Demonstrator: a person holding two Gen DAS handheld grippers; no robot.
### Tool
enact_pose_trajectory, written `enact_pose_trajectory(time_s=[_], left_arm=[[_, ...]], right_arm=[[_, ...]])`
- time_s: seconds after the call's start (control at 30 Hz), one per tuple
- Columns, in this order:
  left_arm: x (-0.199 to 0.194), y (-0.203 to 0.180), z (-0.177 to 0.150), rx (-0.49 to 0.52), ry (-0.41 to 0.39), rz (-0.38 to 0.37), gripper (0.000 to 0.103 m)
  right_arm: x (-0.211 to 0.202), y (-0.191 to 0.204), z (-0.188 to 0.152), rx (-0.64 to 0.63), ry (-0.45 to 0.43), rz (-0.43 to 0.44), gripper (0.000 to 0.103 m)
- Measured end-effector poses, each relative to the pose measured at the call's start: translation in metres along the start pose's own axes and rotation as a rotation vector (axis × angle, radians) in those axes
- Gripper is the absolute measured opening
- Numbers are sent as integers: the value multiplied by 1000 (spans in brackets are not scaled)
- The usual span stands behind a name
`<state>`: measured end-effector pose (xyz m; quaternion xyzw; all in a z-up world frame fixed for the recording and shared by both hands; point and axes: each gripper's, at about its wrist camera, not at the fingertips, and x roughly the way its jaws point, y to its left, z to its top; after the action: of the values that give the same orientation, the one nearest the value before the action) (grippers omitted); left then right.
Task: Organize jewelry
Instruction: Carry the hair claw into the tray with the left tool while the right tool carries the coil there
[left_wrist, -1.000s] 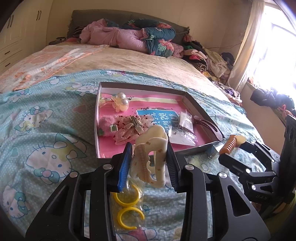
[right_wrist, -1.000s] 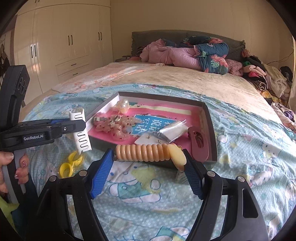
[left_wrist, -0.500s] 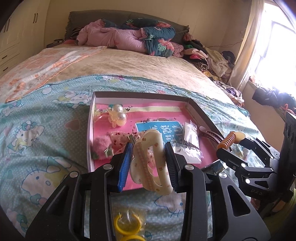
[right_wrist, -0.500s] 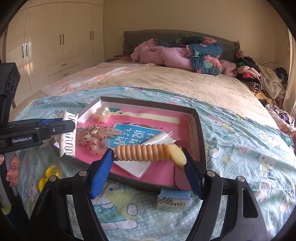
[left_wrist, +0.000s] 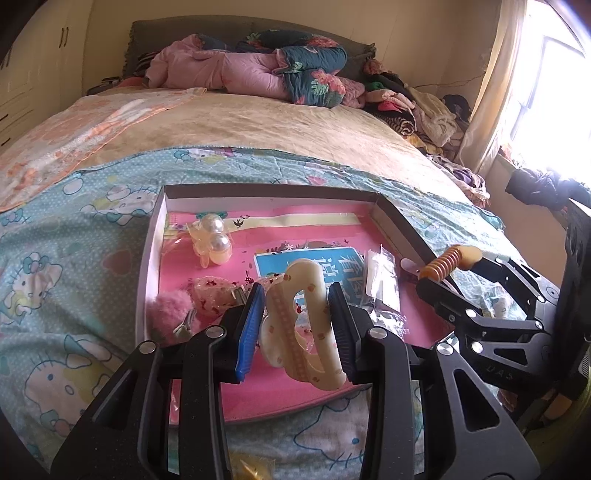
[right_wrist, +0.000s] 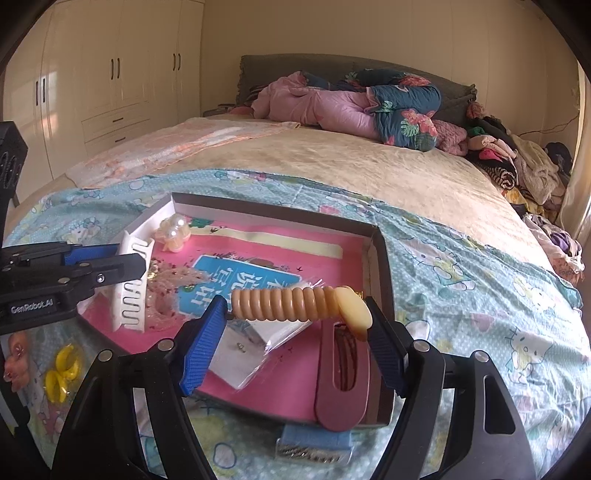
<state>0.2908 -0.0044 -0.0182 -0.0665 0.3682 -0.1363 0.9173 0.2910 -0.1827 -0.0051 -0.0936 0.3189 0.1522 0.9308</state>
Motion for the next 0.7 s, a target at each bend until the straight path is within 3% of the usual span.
enact_pose_trajectory(time_s=[0.37, 0.7], left_arm=[[14, 0, -1, 12, 19, 19, 28], [22, 6, -4, 17, 26, 45, 29]], right_arm=[[39, -8, 16, 4, 72, -5, 71], [69, 9, 17, -20, 156, 32, 72]])
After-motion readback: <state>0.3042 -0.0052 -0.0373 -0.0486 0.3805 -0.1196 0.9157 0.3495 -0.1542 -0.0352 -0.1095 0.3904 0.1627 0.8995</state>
